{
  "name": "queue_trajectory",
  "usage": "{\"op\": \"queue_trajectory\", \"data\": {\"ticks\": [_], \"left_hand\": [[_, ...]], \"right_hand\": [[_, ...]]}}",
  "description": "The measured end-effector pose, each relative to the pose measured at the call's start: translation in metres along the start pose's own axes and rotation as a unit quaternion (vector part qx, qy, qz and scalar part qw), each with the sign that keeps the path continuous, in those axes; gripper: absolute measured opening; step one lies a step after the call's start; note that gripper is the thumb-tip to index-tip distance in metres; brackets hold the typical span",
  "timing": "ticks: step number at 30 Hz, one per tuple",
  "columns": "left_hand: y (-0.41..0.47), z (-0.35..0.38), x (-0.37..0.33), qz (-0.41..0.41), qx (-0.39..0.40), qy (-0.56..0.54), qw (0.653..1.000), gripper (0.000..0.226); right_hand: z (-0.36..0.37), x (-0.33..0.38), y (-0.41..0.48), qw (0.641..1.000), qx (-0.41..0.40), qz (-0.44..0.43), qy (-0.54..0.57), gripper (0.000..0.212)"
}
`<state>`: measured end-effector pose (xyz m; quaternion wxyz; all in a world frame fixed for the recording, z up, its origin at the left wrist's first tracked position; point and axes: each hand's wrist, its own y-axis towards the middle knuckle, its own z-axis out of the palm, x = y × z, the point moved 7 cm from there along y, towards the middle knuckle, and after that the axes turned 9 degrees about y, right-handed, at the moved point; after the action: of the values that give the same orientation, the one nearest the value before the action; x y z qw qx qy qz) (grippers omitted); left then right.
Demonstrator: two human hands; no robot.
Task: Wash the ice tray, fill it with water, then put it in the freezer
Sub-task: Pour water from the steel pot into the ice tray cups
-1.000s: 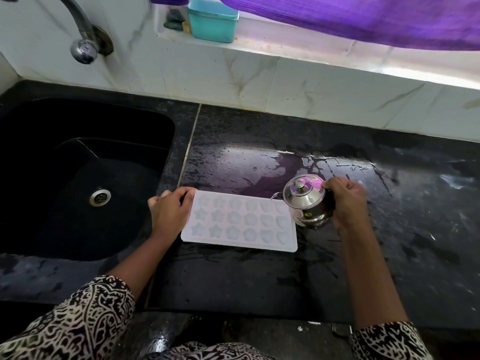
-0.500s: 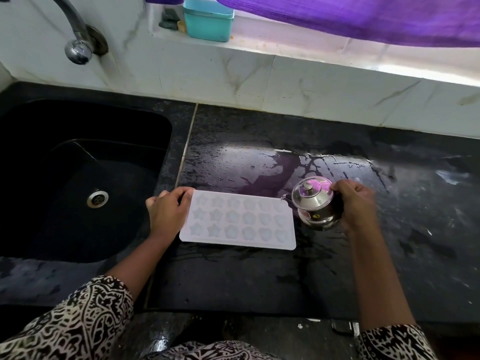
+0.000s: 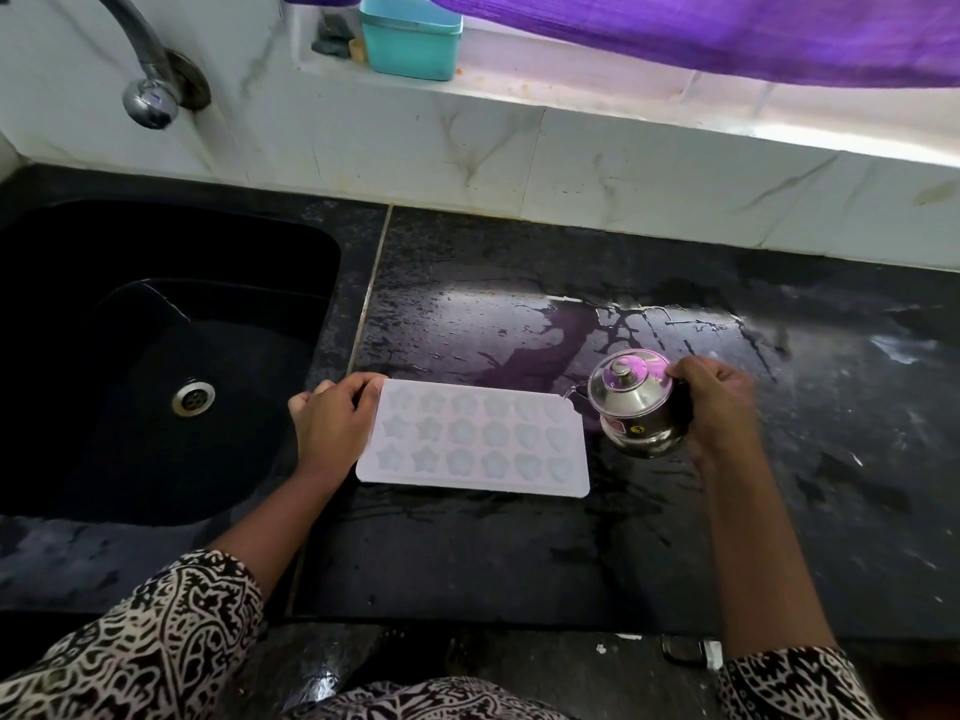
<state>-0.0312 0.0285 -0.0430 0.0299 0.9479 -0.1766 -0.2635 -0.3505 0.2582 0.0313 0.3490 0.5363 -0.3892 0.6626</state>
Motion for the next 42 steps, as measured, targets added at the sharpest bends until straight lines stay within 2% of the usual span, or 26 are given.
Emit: {"op": "queue_trajectory", "data": {"ticks": [8,15,19,21,26,33,42], "left_hand": [[0.001,0.001,0.001,0.001,0.002,0.002,1.000,0.027],[0.000,0.000,-0.001,-0.003,0.003,0.001,1.000,0.027],[0.000,-0.001,-0.001,-0.005,0.003,0.002,1.000,0.027],[0.000,-0.001,-0.001,-0.004,0.003,0.001,1.000,0.027],[0.000,-0.001,-0.001,-0.005,0.001,0.002,1.000,0.027],[0.000,0.000,0.000,-0.005,0.003,0.002,1.000,0.027],[0.001,0.001,0.001,-0.004,0.005,0.001,1.000,0.027]], "right_hand": [[-0.002,-0.001,0.003,1.000,0.005,-0.004,0.008,0.023],[0.001,0.002,-0.001,0.999,0.010,0.008,0.039,0.043],[0.001,0.006,-0.004,0.998,0.002,0.013,0.060,0.032],[0.001,0.007,-0.004,0.998,0.001,0.009,0.056,0.033],[0.002,0.007,-0.006,1.000,0.003,-0.006,0.000,0.026],[0.000,0.001,-0.006,1.000,0.018,-0.015,-0.011,0.026],[0.009,0.009,-0.012,0.987,0.000,0.013,0.163,0.043]]}}
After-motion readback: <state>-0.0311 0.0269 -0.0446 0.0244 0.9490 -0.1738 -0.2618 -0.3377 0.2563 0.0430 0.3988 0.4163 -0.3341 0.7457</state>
